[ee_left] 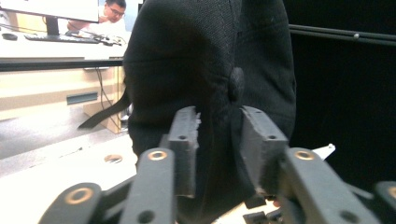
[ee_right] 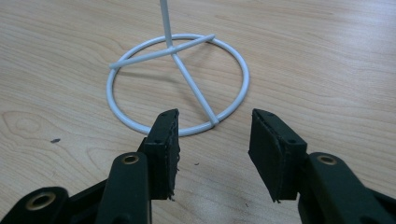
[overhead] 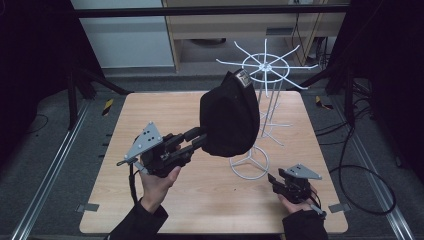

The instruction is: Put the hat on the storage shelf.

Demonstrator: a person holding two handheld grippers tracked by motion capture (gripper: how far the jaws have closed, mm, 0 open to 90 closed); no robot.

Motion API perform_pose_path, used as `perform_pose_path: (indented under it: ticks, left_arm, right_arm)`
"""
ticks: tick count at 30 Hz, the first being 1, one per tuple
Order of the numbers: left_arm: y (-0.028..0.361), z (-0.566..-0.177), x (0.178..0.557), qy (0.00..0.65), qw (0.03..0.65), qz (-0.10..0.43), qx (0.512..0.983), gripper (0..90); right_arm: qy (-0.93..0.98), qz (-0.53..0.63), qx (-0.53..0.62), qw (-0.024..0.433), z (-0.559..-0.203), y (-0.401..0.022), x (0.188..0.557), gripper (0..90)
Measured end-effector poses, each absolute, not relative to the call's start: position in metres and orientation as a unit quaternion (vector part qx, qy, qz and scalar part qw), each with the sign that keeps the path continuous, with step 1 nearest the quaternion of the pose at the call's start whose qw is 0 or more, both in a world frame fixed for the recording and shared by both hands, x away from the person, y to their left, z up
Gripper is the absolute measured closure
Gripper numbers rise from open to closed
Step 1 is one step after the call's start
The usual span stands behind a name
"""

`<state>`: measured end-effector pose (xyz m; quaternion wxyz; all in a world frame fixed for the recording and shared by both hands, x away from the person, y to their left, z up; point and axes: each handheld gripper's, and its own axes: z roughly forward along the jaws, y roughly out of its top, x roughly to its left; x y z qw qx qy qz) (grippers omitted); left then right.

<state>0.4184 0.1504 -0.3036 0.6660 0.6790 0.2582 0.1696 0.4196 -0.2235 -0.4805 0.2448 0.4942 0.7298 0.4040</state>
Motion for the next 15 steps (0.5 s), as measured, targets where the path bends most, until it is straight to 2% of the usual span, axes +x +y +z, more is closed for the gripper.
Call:
perform_pose_path:
  ticks: [1, 6, 15]
  left_arm:
    - [0.152, -0.305, 0.417, 0.261, 0.663, 0.171, 0.681, 60.2]
    - [0.167, -0.314, 0.411, 0.276, 0.649, 0.186, 0.684, 42.5]
    - [0.207, -0.361, 0.413, 0.338, 0.586, 0.202, 0.709, 31.3]
  right_arm:
    - [0.73, 0.404, 0.494, 0.245, -0.48, -0.223, 0.42, 52.6]
    - [0.728, 0.404, 0.495, 0.247, -0.481, -0.224, 0.419, 51.7]
    - [0.722, 0.404, 0.501, 0.252, -0.481, -0.226, 0.42, 46.0]
